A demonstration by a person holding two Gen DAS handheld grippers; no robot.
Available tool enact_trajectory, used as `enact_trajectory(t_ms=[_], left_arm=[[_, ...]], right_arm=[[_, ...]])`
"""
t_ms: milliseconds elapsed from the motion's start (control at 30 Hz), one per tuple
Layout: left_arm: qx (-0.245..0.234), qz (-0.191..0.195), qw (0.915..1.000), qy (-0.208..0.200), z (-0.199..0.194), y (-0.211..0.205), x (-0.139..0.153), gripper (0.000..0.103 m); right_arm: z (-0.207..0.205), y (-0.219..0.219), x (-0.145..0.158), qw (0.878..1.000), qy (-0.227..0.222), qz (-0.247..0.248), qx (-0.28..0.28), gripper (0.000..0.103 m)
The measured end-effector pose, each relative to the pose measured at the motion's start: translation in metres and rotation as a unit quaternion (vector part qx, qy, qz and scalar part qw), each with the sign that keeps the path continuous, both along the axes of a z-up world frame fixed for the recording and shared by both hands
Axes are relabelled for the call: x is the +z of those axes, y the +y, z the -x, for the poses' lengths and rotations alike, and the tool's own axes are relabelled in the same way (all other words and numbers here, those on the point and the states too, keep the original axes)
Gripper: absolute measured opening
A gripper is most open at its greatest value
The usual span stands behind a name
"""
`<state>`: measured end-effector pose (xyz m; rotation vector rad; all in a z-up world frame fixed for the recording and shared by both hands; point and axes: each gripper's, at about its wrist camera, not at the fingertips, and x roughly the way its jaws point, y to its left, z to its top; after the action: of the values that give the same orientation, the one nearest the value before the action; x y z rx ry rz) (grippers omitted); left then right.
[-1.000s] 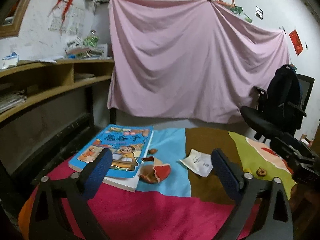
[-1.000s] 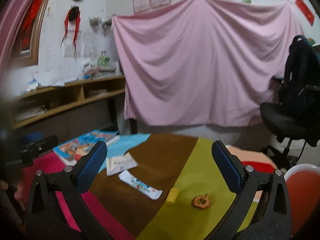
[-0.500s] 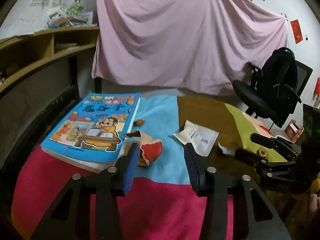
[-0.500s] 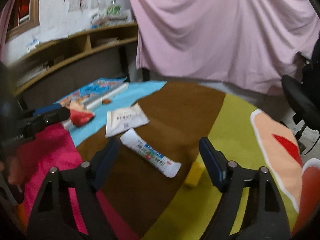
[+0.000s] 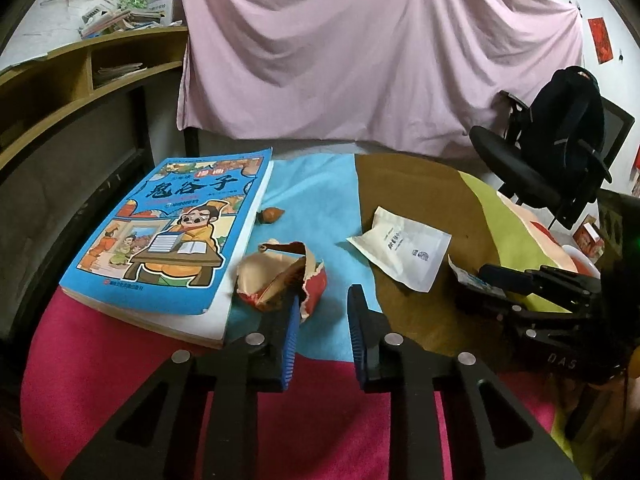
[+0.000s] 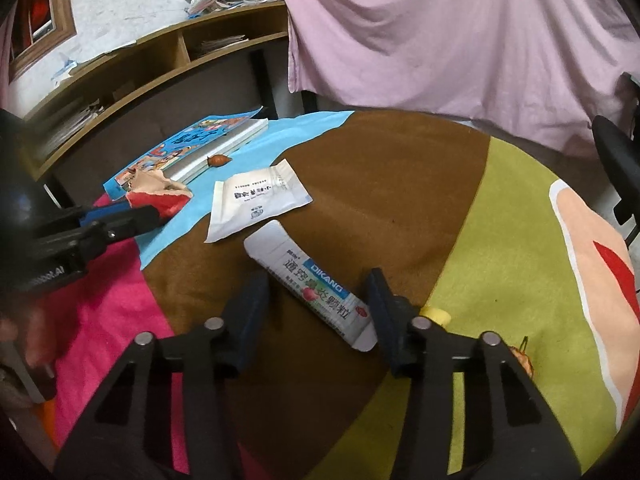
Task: Collect trash
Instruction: 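Grasp the red-beige wrapper with the left gripper while the right grasps the white toothpaste tube, then carry the wrapper and toothpaste tube over the orange bucket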
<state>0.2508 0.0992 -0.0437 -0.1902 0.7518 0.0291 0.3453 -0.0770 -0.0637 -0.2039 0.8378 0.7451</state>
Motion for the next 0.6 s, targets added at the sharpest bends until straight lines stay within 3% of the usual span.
enact_trajectory(t_ms=[167,400,533,600], left_arm=[[-0.002,-0.007,1.0,0.004,0.0,-0.003,-0.001,0.004],[-0.001,-0.017,0.9998,-0.005,0.006,-0.007,0.004,0.002],[-0.002,-0.016,0.9998,-0.012,0.012,-0.012,0.008,0.002],[-0.002,-0.018,0.9997,-0.017,0.015,-0.015,0.011,0.002]], right_arm=[[0.001,0.0,0.001,1.0,0.003,0.0,0.003,0.065],[0.003,0.002,0.002,1.0,0.004,-0.001,0.01,0.053],[0.007,0.001,0.003,1.0,0.003,-0.006,0.01,0.035],[0.009,-0.001,0.005,1.0,-0.001,-0.008,0.005,0.034]])
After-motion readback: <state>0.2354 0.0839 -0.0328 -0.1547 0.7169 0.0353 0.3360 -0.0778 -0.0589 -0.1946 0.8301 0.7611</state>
